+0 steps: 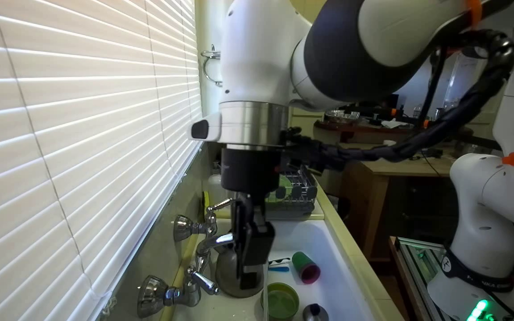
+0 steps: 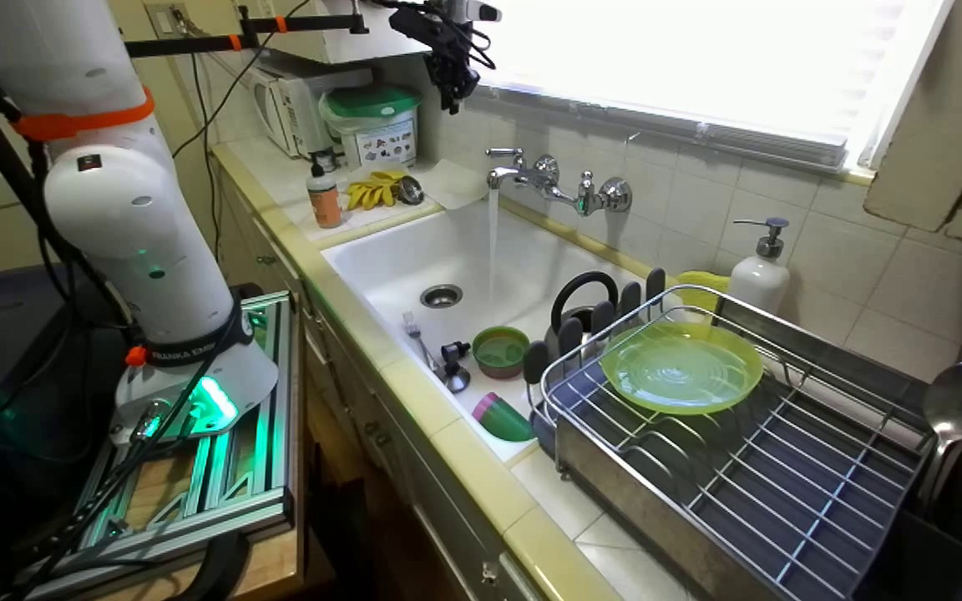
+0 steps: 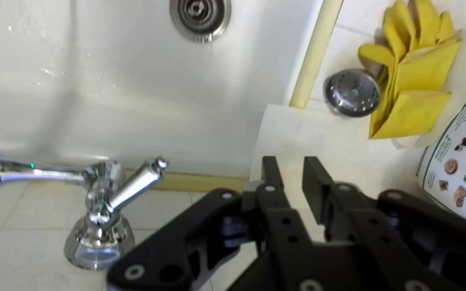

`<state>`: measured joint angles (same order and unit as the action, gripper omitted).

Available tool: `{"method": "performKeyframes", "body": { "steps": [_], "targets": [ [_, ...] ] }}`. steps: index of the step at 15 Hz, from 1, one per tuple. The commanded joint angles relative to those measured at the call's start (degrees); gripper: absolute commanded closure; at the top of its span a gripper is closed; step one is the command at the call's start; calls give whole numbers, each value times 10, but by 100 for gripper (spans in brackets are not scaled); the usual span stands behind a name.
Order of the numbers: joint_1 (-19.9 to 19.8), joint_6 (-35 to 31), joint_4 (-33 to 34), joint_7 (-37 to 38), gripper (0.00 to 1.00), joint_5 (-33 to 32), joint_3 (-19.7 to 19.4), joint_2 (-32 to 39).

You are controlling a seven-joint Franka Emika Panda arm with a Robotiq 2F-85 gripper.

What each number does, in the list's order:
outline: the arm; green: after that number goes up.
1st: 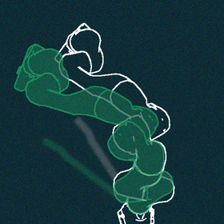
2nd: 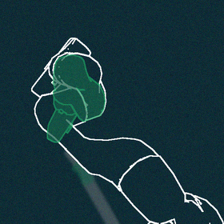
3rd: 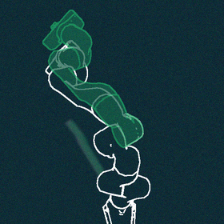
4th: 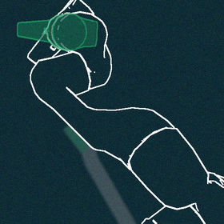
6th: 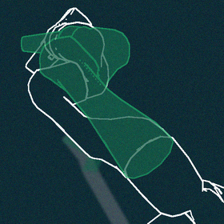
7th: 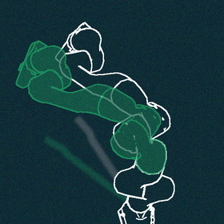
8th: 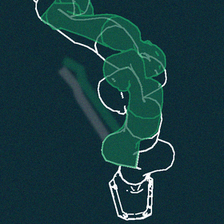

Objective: Push both faucet handles forwards.

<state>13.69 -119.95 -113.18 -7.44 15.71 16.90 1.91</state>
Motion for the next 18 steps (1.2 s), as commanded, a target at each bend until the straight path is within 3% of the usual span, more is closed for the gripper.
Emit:
{"method": "performKeyframes", "body": {
  "steps": [1, 7, 10, 11, 14, 18],
  "targets": [
    [-2, 86, -99, 48, 45, 24, -16, -120],
    [-17, 311, -165, 184, 1, -3, -43, -292],
    [-42, 410, -174, 250, 0, -22, -48, -381],
    [-35, 378, -141, 210, 0, -8, -42, -311],
    [-51, 411, -155, 234, 0, -13, -42, -373],
    [-52, 411, -165, 238, 0, -13, -41, -379]
  ]
}}
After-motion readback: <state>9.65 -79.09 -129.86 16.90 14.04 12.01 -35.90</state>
